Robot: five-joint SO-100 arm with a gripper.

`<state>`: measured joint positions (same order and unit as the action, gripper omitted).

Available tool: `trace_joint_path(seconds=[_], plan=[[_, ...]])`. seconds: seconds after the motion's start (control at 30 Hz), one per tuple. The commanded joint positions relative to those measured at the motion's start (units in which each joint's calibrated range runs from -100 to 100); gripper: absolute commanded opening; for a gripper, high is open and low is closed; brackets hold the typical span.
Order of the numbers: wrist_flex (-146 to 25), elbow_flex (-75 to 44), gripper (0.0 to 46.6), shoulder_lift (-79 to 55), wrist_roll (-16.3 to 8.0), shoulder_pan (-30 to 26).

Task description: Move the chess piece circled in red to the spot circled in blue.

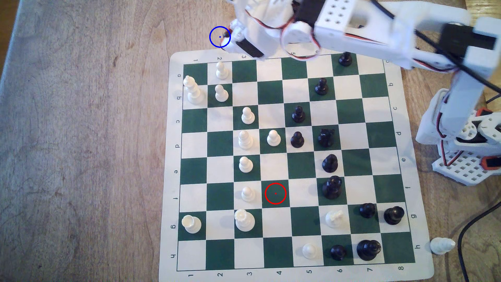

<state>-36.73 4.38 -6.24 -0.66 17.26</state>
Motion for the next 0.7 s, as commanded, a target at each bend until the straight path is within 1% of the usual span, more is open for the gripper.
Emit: trace_joint_path(seconds=[0.0,0.33,0.67], plan=[[1.8,-14.6,0.3,-6.0,0.5,1.9],[5.0,-22.7,0.3,-18.0,1.2,3.6],[6.5,-25.3,0.3,-22.6,1.9,4.2]])
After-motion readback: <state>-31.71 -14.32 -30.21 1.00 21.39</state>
